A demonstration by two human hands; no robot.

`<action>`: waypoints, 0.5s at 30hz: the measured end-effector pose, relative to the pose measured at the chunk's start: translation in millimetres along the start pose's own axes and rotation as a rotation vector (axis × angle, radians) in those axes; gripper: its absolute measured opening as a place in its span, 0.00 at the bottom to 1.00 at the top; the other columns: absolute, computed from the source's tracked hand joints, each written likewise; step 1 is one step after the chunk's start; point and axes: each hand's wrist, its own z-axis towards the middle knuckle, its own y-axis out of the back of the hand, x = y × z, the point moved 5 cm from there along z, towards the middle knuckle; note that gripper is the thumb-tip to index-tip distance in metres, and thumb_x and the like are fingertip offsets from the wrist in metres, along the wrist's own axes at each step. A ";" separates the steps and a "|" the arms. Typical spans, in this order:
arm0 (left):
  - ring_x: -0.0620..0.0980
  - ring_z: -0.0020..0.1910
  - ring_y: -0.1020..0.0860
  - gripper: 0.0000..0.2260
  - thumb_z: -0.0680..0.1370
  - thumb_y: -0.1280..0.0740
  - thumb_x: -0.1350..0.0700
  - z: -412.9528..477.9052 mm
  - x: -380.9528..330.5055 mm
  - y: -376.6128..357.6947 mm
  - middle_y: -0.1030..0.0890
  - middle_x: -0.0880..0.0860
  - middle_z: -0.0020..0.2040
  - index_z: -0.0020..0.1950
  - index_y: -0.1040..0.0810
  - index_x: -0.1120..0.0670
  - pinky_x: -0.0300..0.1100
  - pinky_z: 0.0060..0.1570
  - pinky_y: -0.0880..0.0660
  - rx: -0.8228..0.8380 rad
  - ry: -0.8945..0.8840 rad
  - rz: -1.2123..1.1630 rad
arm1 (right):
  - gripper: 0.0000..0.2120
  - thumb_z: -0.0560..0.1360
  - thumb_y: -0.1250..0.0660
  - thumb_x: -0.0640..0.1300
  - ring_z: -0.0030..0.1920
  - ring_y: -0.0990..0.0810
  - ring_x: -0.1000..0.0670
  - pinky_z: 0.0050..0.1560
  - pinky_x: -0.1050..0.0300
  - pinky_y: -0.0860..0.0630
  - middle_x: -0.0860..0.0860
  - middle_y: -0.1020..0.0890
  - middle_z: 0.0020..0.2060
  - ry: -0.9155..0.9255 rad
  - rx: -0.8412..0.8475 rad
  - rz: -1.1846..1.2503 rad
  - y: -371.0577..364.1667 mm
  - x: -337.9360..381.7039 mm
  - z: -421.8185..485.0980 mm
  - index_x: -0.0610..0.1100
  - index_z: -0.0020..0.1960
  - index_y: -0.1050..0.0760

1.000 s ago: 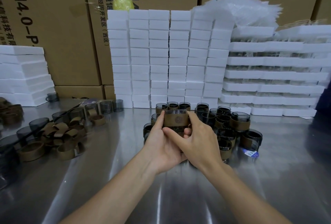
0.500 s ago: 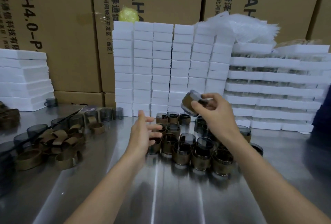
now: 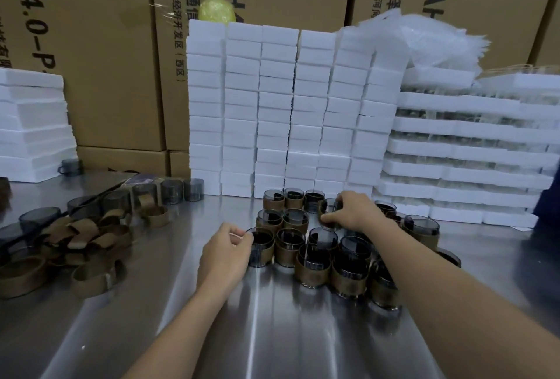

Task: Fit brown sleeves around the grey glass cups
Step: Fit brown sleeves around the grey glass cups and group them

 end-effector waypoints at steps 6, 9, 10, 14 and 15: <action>0.45 0.47 0.18 0.07 0.81 0.33 0.41 5.4 7.6 -2.8 0.19 0.39 0.48 0.47 0.23 0.42 0.45 0.43 0.27 -0.041 -0.022 0.056 | 0.29 0.78 0.28 0.68 0.52 0.19 0.45 0.50 0.50 0.23 0.47 0.18 0.52 0.076 0.084 -0.027 -15.0 -5.0 6.9 0.42 0.60 0.21; 0.51 0.46 0.16 0.08 0.82 0.34 0.41 6.8 7.4 -0.9 0.18 0.40 0.49 0.47 0.23 0.43 0.47 0.44 0.26 -0.068 -0.007 0.012 | 0.23 0.85 0.33 0.61 0.61 0.18 0.41 0.60 0.49 0.23 0.43 0.15 0.62 0.064 -0.189 0.206 24.3 -16.1 14.1 0.42 0.66 0.17; 0.52 0.47 0.16 0.09 0.83 0.35 0.41 7.6 7.9 -0.6 0.18 0.42 0.49 0.48 0.23 0.43 0.47 0.45 0.25 -0.076 -0.006 0.003 | 0.18 0.85 0.32 0.56 0.59 0.17 0.42 0.57 0.50 0.24 0.42 0.14 0.61 0.045 -0.233 0.217 37.0 -24.1 16.7 0.42 0.63 0.16; 0.52 0.47 0.16 0.09 0.84 0.35 0.42 8.9 8.1 -0.8 0.16 0.45 0.49 0.48 0.22 0.44 0.47 0.44 0.26 -0.077 -0.018 0.015 | 0.10 0.80 0.23 0.50 0.51 0.15 0.46 0.49 0.54 0.23 0.45 0.12 0.48 -0.006 -0.022 0.003 49.4 -46.5 19.1 0.42 0.51 0.13; 0.52 0.47 0.16 0.09 0.84 0.35 0.42 8.5 7.6 -0.9 0.16 0.45 0.49 0.48 0.22 0.44 0.47 0.43 0.27 -0.078 -0.023 0.028 | 0.11 0.79 0.21 0.51 0.51 0.16 0.47 0.51 0.54 0.22 0.47 0.12 0.47 -0.008 0.040 -0.044 44.3 -47.1 16.3 0.43 0.50 0.12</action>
